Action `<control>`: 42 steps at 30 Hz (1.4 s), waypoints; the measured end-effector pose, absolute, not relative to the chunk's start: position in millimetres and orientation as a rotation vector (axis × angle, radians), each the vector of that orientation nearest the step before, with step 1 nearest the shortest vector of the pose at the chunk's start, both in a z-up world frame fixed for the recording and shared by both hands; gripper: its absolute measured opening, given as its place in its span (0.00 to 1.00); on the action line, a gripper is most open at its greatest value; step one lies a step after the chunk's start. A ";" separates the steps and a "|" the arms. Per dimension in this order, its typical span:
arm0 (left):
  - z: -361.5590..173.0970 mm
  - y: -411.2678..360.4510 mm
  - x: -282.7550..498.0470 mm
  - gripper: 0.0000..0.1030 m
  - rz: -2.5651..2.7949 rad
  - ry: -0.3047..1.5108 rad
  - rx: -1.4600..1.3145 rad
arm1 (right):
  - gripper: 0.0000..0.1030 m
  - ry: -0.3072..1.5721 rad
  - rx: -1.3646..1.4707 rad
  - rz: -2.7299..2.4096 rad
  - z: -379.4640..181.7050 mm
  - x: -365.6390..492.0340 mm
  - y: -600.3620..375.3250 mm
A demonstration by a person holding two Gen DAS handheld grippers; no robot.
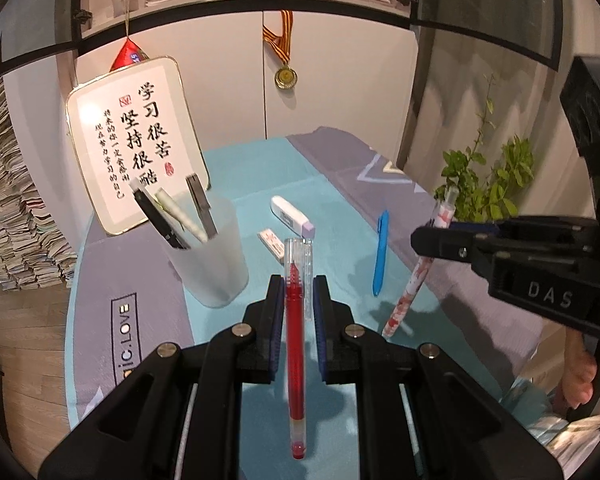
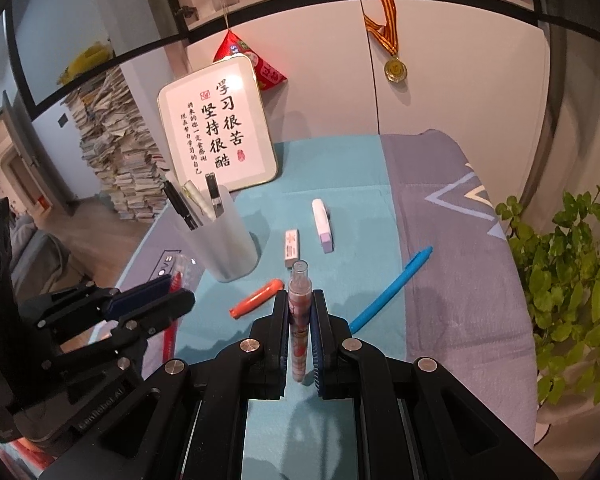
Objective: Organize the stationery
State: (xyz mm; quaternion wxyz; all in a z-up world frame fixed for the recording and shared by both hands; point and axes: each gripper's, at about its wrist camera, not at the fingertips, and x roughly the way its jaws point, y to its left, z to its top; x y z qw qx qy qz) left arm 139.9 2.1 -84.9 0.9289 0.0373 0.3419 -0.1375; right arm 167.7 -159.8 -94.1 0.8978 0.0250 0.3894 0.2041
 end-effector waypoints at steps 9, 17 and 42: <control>-63.2 10.0 150.6 0.12 -0.264 0.645 0.043 | 0.11 0.774 0.045 0.450 -81.2 177.8 -150.8; -34.7 34.2 168.6 0.12 -0.220 0.573 -0.026 | 0.11 0.741 0.026 0.480 -66.1 189.8 -133.5; -43.6 70.5 241.0 0.12 -0.053 0.415 -0.133 | 0.11 0.716 0.048 0.495 -50.8 227.5 -112.3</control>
